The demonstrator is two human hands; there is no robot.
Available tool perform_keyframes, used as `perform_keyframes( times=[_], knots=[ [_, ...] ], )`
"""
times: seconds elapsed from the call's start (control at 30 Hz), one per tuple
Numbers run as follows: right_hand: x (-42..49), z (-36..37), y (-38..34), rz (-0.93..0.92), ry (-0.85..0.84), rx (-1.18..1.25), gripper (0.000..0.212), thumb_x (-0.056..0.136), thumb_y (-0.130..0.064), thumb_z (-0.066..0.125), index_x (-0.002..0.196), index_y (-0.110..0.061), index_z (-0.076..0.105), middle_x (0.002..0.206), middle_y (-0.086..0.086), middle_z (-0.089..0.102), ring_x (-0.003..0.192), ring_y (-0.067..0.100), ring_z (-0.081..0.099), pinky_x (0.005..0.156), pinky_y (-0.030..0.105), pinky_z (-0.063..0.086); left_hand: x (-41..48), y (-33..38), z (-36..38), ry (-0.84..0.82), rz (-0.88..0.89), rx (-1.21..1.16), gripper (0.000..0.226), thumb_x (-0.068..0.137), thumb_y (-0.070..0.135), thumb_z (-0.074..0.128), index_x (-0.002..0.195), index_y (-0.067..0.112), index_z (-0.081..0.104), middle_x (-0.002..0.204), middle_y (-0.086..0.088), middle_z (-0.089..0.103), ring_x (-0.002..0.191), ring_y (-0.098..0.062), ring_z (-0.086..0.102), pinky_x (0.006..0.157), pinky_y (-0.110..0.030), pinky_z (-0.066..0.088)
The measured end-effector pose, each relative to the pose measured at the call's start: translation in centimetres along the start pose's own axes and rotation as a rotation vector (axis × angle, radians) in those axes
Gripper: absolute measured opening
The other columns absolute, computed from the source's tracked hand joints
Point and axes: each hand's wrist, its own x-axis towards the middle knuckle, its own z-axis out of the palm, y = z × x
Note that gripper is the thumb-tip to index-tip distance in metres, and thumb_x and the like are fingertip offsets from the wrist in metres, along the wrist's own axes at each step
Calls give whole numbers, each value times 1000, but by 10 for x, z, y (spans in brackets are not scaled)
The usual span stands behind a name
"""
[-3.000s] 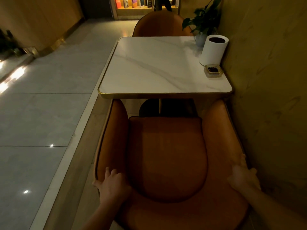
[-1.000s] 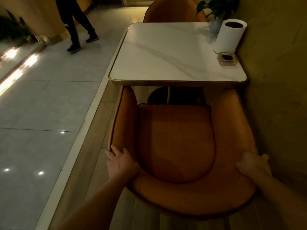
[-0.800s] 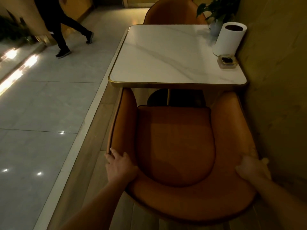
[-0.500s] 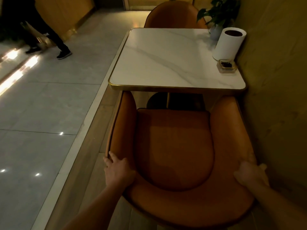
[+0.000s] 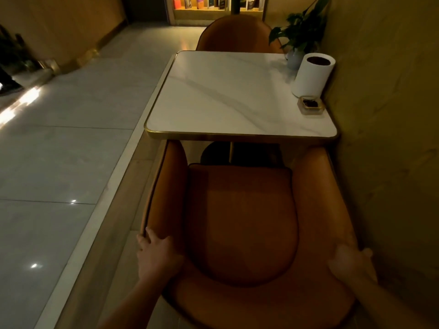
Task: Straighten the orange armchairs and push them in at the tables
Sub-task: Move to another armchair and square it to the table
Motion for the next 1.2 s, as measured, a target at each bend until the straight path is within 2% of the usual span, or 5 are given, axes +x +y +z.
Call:
perform_keyframes(
  times=[0.23,0.47,0.73,0.9,1.2],
  knots=[
    [2,2,-3,25,45,35,35,88,-32,52,123,-29,54,163,1,2,119,37,35,85,37,43,3,2,-1,7,-8,-14,6,91,34,51,94,31,55,163,-24,-1,148,-49,-3,117,-61,24],
    [0,-4,-3,27,68,63,33,87,-35,54,119,-29,56,161,-2,9,119,34,35,84,37,44,3,5,-2,-4,-5,2,26,88,32,50,111,28,60,163,-24,-2,148,-49,-3,115,-59,29],
    [-2,-2,-2,8,81,78,32,88,-35,54,119,-27,56,162,-2,5,119,36,32,88,40,48,0,4,-4,-3,-29,-23,7,90,31,49,91,29,56,164,-22,-2,149,-48,-3,115,-58,30],
    [6,-6,-1,18,82,51,31,88,-36,51,118,-29,57,157,-2,15,118,35,33,89,40,48,1,10,-4,-7,-29,3,20,89,28,48,106,27,59,163,-24,-2,148,-49,-2,114,-57,30],
    [13,-9,3,4,62,79,25,87,-33,53,110,-28,59,158,0,15,116,33,33,86,41,47,4,15,-1,-16,-33,5,7,91,31,51,92,29,58,164,-23,-4,148,-49,-5,116,-59,26]
  ],
)
